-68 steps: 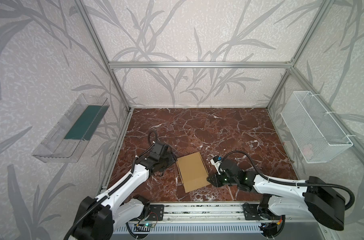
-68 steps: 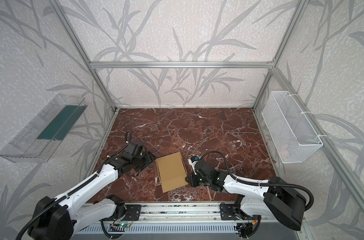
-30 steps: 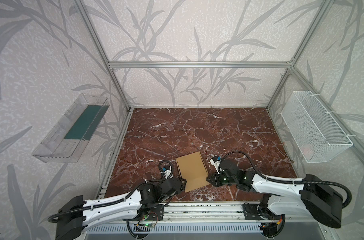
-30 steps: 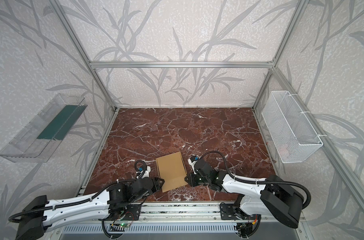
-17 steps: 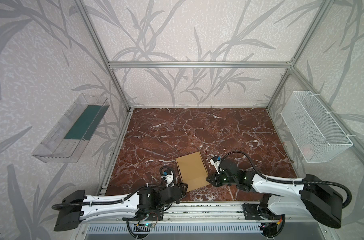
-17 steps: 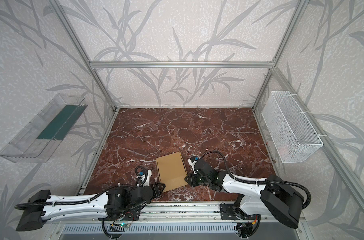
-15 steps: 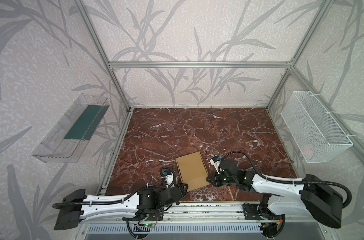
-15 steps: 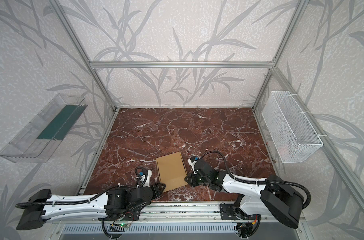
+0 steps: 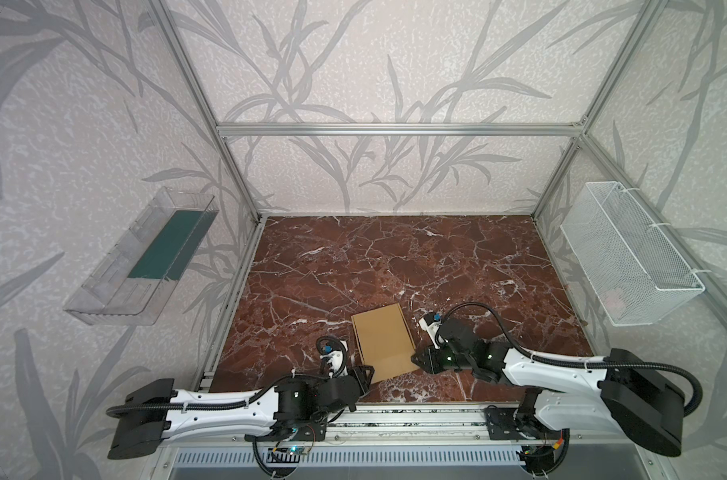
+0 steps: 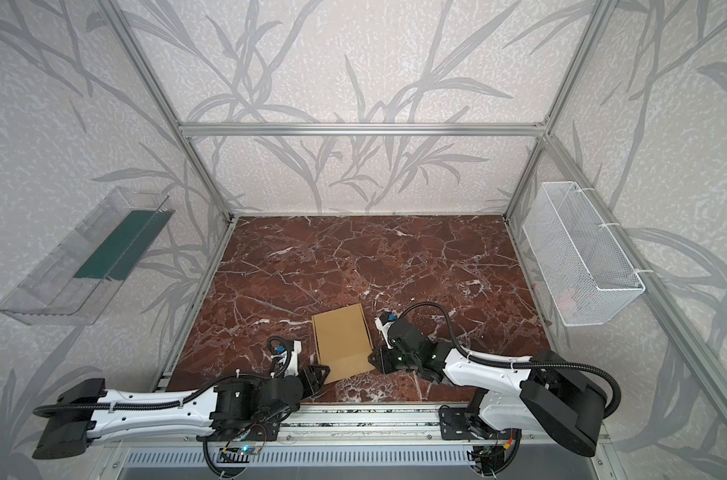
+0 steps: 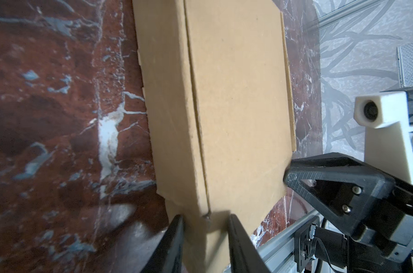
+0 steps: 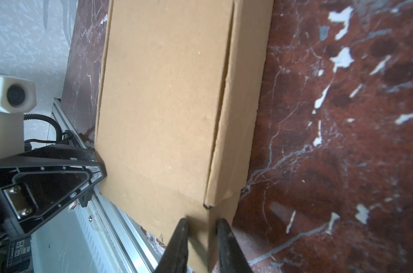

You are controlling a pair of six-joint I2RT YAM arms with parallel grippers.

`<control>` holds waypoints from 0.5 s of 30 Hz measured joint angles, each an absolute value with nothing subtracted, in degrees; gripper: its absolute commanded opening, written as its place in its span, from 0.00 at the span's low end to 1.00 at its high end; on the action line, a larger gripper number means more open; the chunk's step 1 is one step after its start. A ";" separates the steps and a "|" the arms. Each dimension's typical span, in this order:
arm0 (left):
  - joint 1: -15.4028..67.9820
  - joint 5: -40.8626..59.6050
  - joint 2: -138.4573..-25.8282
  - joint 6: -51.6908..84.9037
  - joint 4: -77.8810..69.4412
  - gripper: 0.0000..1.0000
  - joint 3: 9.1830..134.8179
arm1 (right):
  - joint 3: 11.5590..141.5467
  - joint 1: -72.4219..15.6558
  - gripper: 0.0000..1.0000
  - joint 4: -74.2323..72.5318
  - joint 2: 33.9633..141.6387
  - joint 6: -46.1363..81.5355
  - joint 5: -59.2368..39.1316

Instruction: Fold the paper box

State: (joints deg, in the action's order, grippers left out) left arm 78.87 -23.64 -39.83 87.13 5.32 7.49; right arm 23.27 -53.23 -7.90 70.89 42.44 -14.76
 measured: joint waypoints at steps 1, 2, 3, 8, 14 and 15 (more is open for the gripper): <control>79.07 -23.86 -39.75 87.13 5.13 0.31 7.31 | 23.27 -53.23 0.24 -7.90 70.89 42.46 -14.87; 79.18 -24.03 -39.70 87.15 4.89 0.31 7.16 | 23.27 -53.23 0.24 -7.90 70.89 42.50 -14.94; 79.37 -24.23 -39.66 87.15 4.62 0.31 7.01 | 23.27 -53.23 0.23 -7.90 70.89 42.61 -14.98; 80.27 -25.50 -39.42 87.22 3.92 0.28 6.46 | 23.24 -53.23 0.23 -7.94 70.89 42.87 -15.03; 80.79 -26.26 -38.26 87.26 3.75 0.27 5.74 | 22.81 -53.23 0.23 -8.80 70.94 43.09 -15.05; 80.93 -26.48 -37.91 87.26 3.75 0.27 5.52 | 22.65 -53.23 0.23 -9.02 70.98 43.11 -15.05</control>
State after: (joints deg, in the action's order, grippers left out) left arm 80.93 -26.48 -37.91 87.26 3.75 5.52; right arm 22.65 -53.23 -9.02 70.98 43.11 -15.05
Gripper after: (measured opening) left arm 0.274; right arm 0.231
